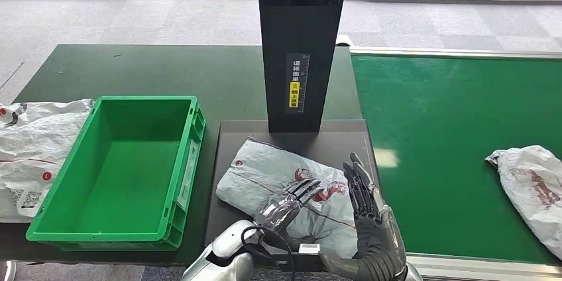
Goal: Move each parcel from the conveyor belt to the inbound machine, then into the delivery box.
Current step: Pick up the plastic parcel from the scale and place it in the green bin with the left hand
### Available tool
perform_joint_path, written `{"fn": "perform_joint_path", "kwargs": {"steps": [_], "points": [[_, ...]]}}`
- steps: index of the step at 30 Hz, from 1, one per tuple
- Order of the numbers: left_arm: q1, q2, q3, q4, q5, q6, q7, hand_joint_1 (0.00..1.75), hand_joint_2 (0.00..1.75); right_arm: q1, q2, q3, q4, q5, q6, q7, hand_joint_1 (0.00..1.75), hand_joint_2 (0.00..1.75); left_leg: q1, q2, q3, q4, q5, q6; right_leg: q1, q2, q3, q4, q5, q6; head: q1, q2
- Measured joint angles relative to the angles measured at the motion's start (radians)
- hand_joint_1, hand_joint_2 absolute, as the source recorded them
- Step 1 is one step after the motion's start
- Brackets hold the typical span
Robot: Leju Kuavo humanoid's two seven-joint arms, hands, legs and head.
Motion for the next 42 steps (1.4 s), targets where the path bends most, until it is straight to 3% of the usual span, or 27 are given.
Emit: {"fn": "perform_joint_path", "kwargs": {"steps": [24, 28, 32, 42], "points": [[0.005, 0.003, -0.003, -0.024, -0.011, 0.041, -0.04, 1.75, 1.75, 0.0, -0.001, -0.005, 0.004, -0.012, -0.01, 0.0, 0.0, 1.75, 0.0, 0.001, 0.0, 0.0, 0.0, -0.001, 0.0, 0.0, 0.0, 0.0, 0.0, 0.0, 0.0, 0.0], [0.019, 0.005, 0.0, -0.052, 0.017, 0.105, -0.056, 1.75, 1.75, 0.004, 0.001, -0.006, 0.003, -0.006, -0.009, 0.001, 0.0, 1.75, 0.0, 0.001, 0.0, 0.0, 0.0, -0.001, 0.0, 0.0, 0.0, 0.001, 0.0, 0.0, 0.0, 0.0], [0.082, 0.02, 0.037, -0.227, 0.149, 0.197, -0.112, 1.75, 1.75, 0.016, 0.006, -0.007, -0.003, 0.004, 0.0, 0.006, 0.0, 1.75, 0.0, 0.001, -0.001, 0.0, 0.0, -0.001, 0.0, 0.0, -0.001, 0.001, 0.0, 0.0, 0.0, 0.0], [0.236, 0.065, 0.206, -0.749, 0.607, 0.22, -0.361, 1.75, 1.75, 0.019, 0.007, -0.008, -0.003, 0.004, 0.007, -0.004, 0.0, 1.75, 0.001, 0.001, -0.002, 0.0, 0.0, -0.001, 0.001, 0.001, -0.003, 0.001, -0.001, -0.001, 0.0, 0.0]]}}
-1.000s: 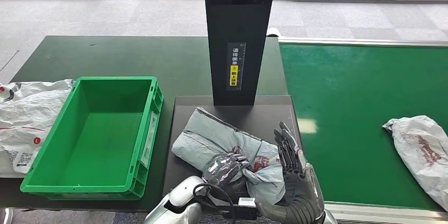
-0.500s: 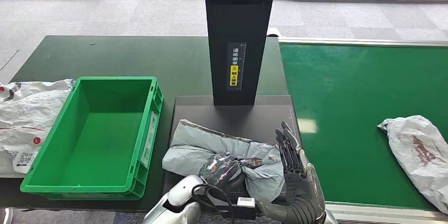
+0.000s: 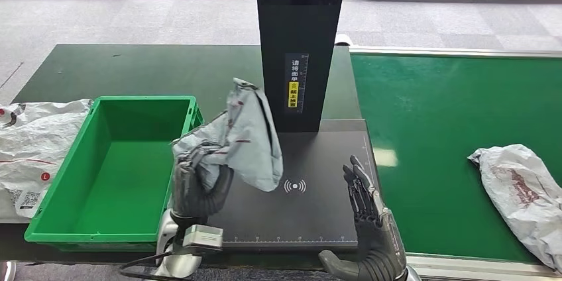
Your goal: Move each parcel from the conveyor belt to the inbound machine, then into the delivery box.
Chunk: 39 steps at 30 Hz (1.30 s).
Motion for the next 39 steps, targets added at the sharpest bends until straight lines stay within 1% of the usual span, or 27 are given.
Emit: {"fn": "perform_joint_path", "kwargs": {"steps": [4, 8, 11, 13, 16, 19, 23, 26, 28, 31, 37, 38, 39], "points": [[0.034, 0.027, 0.025, -0.125, 0.047, 0.015, -0.008, 1.75, 1.75, 0.0, 0.0, 0.0, 0.0, -0.004, 0.005, -0.001, 0.0, 1.75, 0.0, -0.001, 0.0, 0.0, 0.0, 0.0, 0.0, -0.001, 0.0, 0.0, 0.0, 0.0, 0.0, 0.0], [0.05, 0.047, 0.03, -0.193, 0.087, 0.056, -0.008, 1.75, 1.75, -0.002, 0.0, 0.0, 0.002, -0.008, 0.011, -0.001, 0.0, 1.75, 0.0, 0.0, 0.0, 0.0, 0.0, 0.0, 0.0, -0.001, 0.0, 0.0, 0.0, 0.0, 0.0, 0.0], [0.049, 0.075, 0.035, -0.244, 0.175, 0.083, -0.008, 1.75, 1.75, -0.005, 0.001, 0.0, 0.003, -0.008, 0.015, -0.001, 0.0, 1.75, 0.0, 0.0, 0.0, 0.0, 0.0, 0.0, 0.0, -0.001, 0.0, 0.0, 0.0, 0.0, 0.0, 0.0], [0.04, 0.093, 0.056, -0.275, 0.261, 0.065, -0.009, 1.75, 1.75, -0.006, 0.003, -0.001, 0.003, -0.006, 0.018, -0.001, 0.0, 1.75, 0.0, 0.0, 0.0, 0.0, 0.0, 0.0, 0.0, -0.001, 0.0, 0.0, 0.0, 0.0, 0.0, 0.0], [-0.001, 0.106, 0.142, -0.277, 0.333, -0.018, -0.006, 1.75, 1.75, -0.006, 0.005, -0.003, 0.003, -0.004, 0.024, -0.001, 0.0, 1.75, 0.0, -0.001, 0.001, 0.0, 0.0, 0.0, 0.0, -0.001, 0.0, 0.0, 0.0, 0.0, 0.0, 0.0], [-0.076, 0.109, 0.265, -0.206, 0.315, -0.082, 0.007, 1.75, 1.75, -0.006, 0.005, -0.003, 0.003, -0.003, 0.026, -0.001, 0.0, 1.75, 0.0, 0.0, 0.001, 0.0, 0.001, -0.001, 0.0, -0.001, 0.0, 0.001, 0.0, -0.001, 0.0, 0.0], [-0.164, 0.111, 0.413, -0.057, 0.236, -0.062, 0.032, 1.75, 1.75, -0.003, 0.005, -0.003, 0.003, -0.001, 0.02, -0.001, 0.0, 1.75, 0.0, 0.001, 0.002, 0.0, 0.002, -0.002, 0.0, 0.001, 0.0, 0.001, 0.001, -0.002, 0.0, 0.0], [-0.217, 0.119, 0.488, 0.065, 0.221, -0.054, 0.059, 1.75, 1.75, -0.002, 0.005, -0.004, 0.003, -0.002, 0.016, -0.001, 0.0, 1.75, 0.0, 0.0, 0.002, 0.0, 0.002, -0.002, 0.0, 0.001, 0.0, 0.001, 0.001, -0.002, 0.0, 0.0], [-0.246, 0.126, 0.531, 0.152, 0.212, -0.047, 0.071, 1.75, 1.75, 0.0, 0.005, -0.004, 0.003, -0.002, 0.015, -0.002, 0.0, 1.75, 0.0, 0.001, 0.002, 0.0, 0.002, -0.002, 0.0, 0.001, 0.0, 0.002, 0.001, -0.002, 0.0, 0.0], [-0.274, 0.131, 0.573, 0.244, 0.201, -0.038, 0.074, 1.75, 1.75, 0.002, 0.005, -0.004, 0.003, -0.003, 0.015, -0.002, 0.0, 1.75, 0.0, 0.001, 0.001, 0.0, 0.002, -0.002, 0.0, 0.002, -0.001, 0.002, 0.001, -0.002, 0.0, 0.0], [-0.299, 0.136, 0.607, 0.33, 0.192, -0.034, 0.089, 1.75, 1.75, 0.002, 0.005, -0.004, 0.003, -0.002, 0.016, -0.002, 0.0, 1.75, 0.0, 0.001, 0.001, 0.0, 0.002, -0.002, 0.0, 0.002, -0.001, 0.001, 0.001, -0.001, 0.0, 0.0], [-0.304, 0.136, 0.611, 0.342, 0.187, -0.037, 0.099, 1.7, 1.75, 0.002, 0.005, -0.004, 0.003, -0.002, 0.016, -0.002, 0.0, 1.75, 0.0, 0.001, 0.001, 0.0, 0.002, -0.002, 0.0, 0.001, -0.001, 0.001, 0.001, -0.001, 0.0, 0.0], [-0.31, 0.137, 0.617, 0.355, 0.184, -0.042, 0.108, 1.32, 1.75, 0.002, 0.005, -0.004, 0.003, -0.002, 0.017, -0.002, 0.0, 1.75, 0.0, 0.001, 0.001, 0.0, 0.002, -0.002, 0.0, 0.001, 0.0, 0.001, 0.001, -0.001, 0.0, 0.0]]}}
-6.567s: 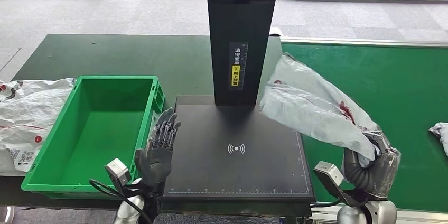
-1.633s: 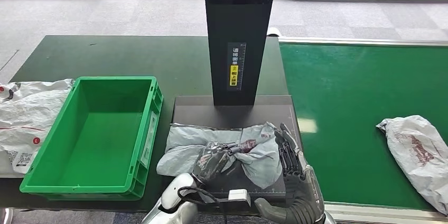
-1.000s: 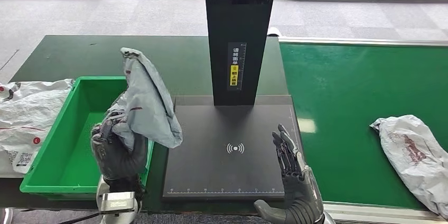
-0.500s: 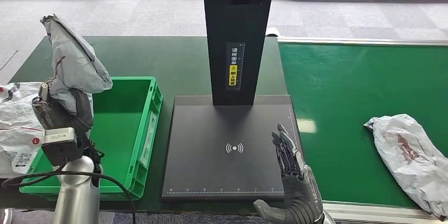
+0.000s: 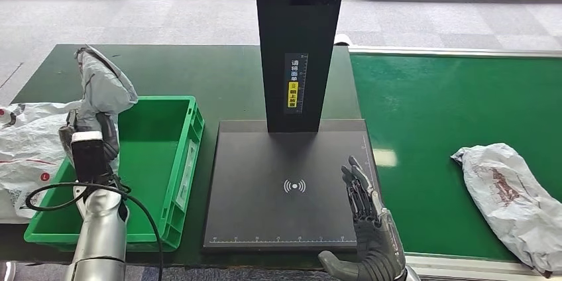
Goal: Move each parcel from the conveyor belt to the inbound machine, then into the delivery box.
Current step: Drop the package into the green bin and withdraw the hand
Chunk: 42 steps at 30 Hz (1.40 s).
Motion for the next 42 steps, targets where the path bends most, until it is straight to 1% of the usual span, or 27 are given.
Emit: {"fn": "perform_joint_path", "kwargs": {"steps": [2, 3, 4, 5, 9, 19, 26, 29, 31, 33, 34, 36, 39, 40, 42], "points": [[-0.015, 0.0, 0.01, 0.03, -0.001, -0.016, 0.01, 0.45, 1.75, 0.0, 0.0, 0.0, 0.0, 0.002, 0.0, 0.0, 0.0, 1.75, 0.0, 0.0, 0.001, 0.0, 0.0, 0.0, 0.0, 0.0, 0.001, 0.0, 0.0, 0.0, 0.0, 0.0], [-0.021, 0.0, 0.014, 0.044, -0.001, -0.024, 0.01, 0.06, 1.75, 0.001, 0.0, 0.0, -0.001, 0.004, 0.0, 0.001, 0.0, 1.75, 0.0, 0.0, 0.001, 0.0, 0.0, 0.0, 0.0, -0.001, 0.001, 0.0, 0.0, 0.0, 0.0, 0.0], [-0.025, 0.0, 0.016, 0.053, 0.002, -0.032, 0.007, 0.0, 1.75, 0.002, 0.0, 0.0, -0.002, 0.006, 0.0, 0.002, 0.0, 1.75, 0.0, 0.0, 0.002, 0.0, 0.0, 0.0, 0.0, -0.001, 0.002, 0.0, 0.0, 0.0, 0.0, 0.0], [-0.027, -0.001, 0.018, 0.058, 0.01, -0.04, 0.003, 0.0, 1.75, 0.002, 0.0, 0.0, -0.004, 0.008, 0.0, 0.003, 0.0, 1.75, 0.0, 0.0, 0.002, 0.0, 0.0, 0.0, 0.0, -0.001, 0.002, 0.0, 0.0, 0.0, 0.0, 0.0], [-0.02, -0.014, 0.021, 0.049, 0.058, -0.067, -0.015, 0.0, 0.0, 0.005, 0.0, -0.002, -0.009, 0.01, 0.007, 0.007, 0.0, 1.75, 0.0, 0.0, 0.003, 0.0, 0.0, 0.0, 0.0, -0.001, 0.002, 0.001, 0.0, 0.0, 0.0, 0.0], [0.062, -0.067, 0.014, -0.094, 0.099, -0.091, -0.036, 0.0, 0.0, 0.009, 0.0, -0.011, -0.009, 0.009, 0.009, 0.008, 0.0, 1.75, -0.001, 0.0, 0.003, 0.0, 0.0, 0.0, -0.001, 0.0, 0.002, 0.0, 0.0, 0.0, 0.0, 0.0], [0.13, -0.085, -0.024, -0.183, 0.099, -0.081, -0.013, 0.0, 0.0, 0.012, 0.0, -0.012, -0.009, 0.019, 0.001, 0.013, 0.0, 1.75, -0.001, 0.0, 0.003, 0.0, -0.001, -0.001, 0.0, 0.0, 0.002, 0.0, -0.001, 0.0, 0.0, 0.0], [0.158, -0.089, -0.042, -0.217, 0.138, -0.097, -0.024, 0.0, 0.0, 0.012, 0.0, -0.021, -0.009, 0.084, -0.053, 0.063, 0.0, 1.75, 0.0, 0.001, 0.003, 0.0, -0.001, -0.001, 0.0, 0.0, 0.001, 0.0, -0.001, 0.0, 0.0, 0.0], [0.186, -0.093, -0.061, -0.25, 0.176, -0.133, -0.043, 0.0, 0.0, 0.007, 0.0, -0.044, -0.003, 0.166, -0.119, 0.131, 0.0, 1.75, 0.0, 0.001, 0.003, 0.0, -0.001, -0.001, 0.0, 0.0, 0.001, 0.0, -0.001, 0.0, 0.0, 0.0], [0.222, -0.098, -0.095, -0.296, 0.214, -0.166, -0.058, 0.0, 0.0, -0.008, 0.0, -0.095, 0.014, 0.243, -0.181, 0.197, 0.0, 1.75, -0.001, 0.0, 0.002, 0.0, -0.001, -0.001, 0.0, 0.0, 0.001, 0.0, -0.001, 0.0, 0.0, 0.0], [0.238, -0.101, -0.115, -0.318, 0.226, -0.174, -0.061, 0.0, 0.0, -0.018, 0.0, -0.127, 0.025, 0.267, -0.197, 0.213, 0.0, 1.75, -0.001, 0.0, 0.002, 0.0, -0.001, 0.0, -0.001, 0.0, 0.001, 0.0, 0.0, 0.0, 0.0, 0.0], [0.261, -0.102, -0.146, -0.349, 0.237, -0.177, -0.061, 0.0, 0.0, -0.031, 0.002, -0.18, 0.041, 0.285, -0.203, 0.217, 0.0, 1.75, -0.001, 0.0, 0.001, 0.0, -0.001, 0.0, -0.001, 0.0, 0.001, 0.0, 0.0, 0.0, 0.0, 0.0], [0.275, -0.103, -0.17, -0.375, 0.248, -0.18, -0.062, 0.0, 0.0, -0.039, 0.009, -0.223, 0.056, 0.305, -0.206, 0.225, 0.0, 1.75, -0.001, 0.0, 0.001, 0.0, -0.001, 0.0, -0.001, 0.0, 0.001, -0.001, 0.0, 0.0, 0.0, 0.0], [0.279, -0.103, -0.176, -0.382, 0.261, -0.187, -0.064, 0.0, 0.0, -0.042, 0.011, -0.235, 0.06, 0.324, -0.217, 0.242, 0.0, 1.75, -0.001, 0.0, 0.001, 0.0, -0.001, 0.0, -0.001, 0.0, 0.001, -0.001, 0.0, 0.0, 0.0, 0.0], [0.291, -0.104, -0.194, -0.396, 0.304, -0.219, -0.065, 0.0, 0.0, -0.05, 0.012, -0.273, 0.075, 0.403, -0.268, 0.307, 0.0, 1.75, -0.001, 0.0, 0.001, 0.0, -0.001, 0.0, 0.0, 0.0, 0.001, -0.001, 0.0, 0.0, 0.0, 0.0]]}}
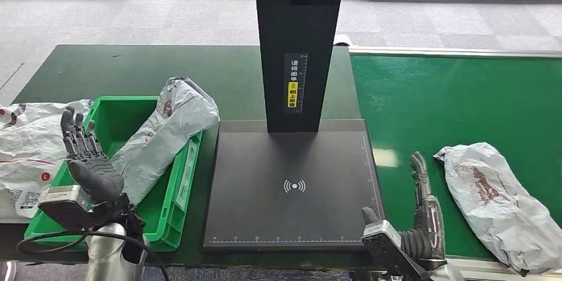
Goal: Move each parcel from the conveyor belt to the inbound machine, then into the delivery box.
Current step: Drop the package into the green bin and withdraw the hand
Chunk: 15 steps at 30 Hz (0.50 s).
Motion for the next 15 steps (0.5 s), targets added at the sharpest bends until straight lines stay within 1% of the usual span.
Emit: {"fn": "perform_joint_path", "kwargs": {"steps": [3, 5, 6, 10, 13, 15], "points": [[0.031, -0.004, -0.05, -0.021, 0.04, -0.047, 0.007, 0.0, 0.0, -0.022, 0.0, -0.098, 0.036, 0.194, -0.096, 0.108, 0.0, 1.75, 0.0, 0.0, 0.0, 0.0, 0.0, 0.0, 0.0, 0.0, 0.0, 0.0, 0.0, 0.0, 0.0, 0.0], [0.048, -0.005, -0.09, -0.028, 0.046, -0.059, 0.01, 0.0, 0.0, -0.037, 0.0, -0.176, 0.066, 0.312, -0.139, 0.152, 0.0, 1.75, 0.0, 0.0, -0.001, 0.0, 0.0, 0.001, 0.0, 0.0, 0.0, 0.0, 0.0, 0.0, 0.0, 0.0], [0.053, -0.005, -0.107, -0.029, 0.048, -0.062, 0.012, 0.0, 0.0, -0.044, 0.0, -0.21, 0.08, 0.344, -0.149, 0.161, 0.0, 1.75, 0.0, 0.0, -0.001, 0.0, -0.001, 0.001, 0.0, 0.0, 0.0, 0.0, 0.0, 0.0, 0.0, 0.0], [0.061, -0.005, -0.146, -0.03, 0.056, -0.07, 0.013, 0.0, 0.0, -0.063, 0.0, -0.293, 0.122, 0.376, -0.154, 0.171, 0.0, 1.75, -0.001, 0.0, -0.001, 0.0, -0.001, 0.001, 0.0, 0.0, 0.0, 0.0, 0.0, 0.0, 0.0, 0.0], [0.061, -0.007, -0.158, -0.028, 0.055, -0.082, 0.012, 0.0, 0.0, -0.082, -0.003, -0.332, 0.155, 0.427, -0.146, 0.21, 0.0, 1.75, 0.0, 0.0, -0.001, 0.0, -0.001, 0.001, 0.0, 0.0, -0.001, 0.0, 0.0, 0.0, 0.0, 0.0], [0.06, -0.011, -0.16, -0.023, 0.058, -0.084, 0.01, 0.0, 0.0, -0.103, -0.018, -0.364, 0.207, 0.461, -0.137, 0.245, 0.0, 1.75, 0.0, 0.0, 0.0, 0.0, -0.001, 0.001, 0.0, 0.0, -0.001, 0.0, 0.0, 0.0, 0.0, 0.0]]}}
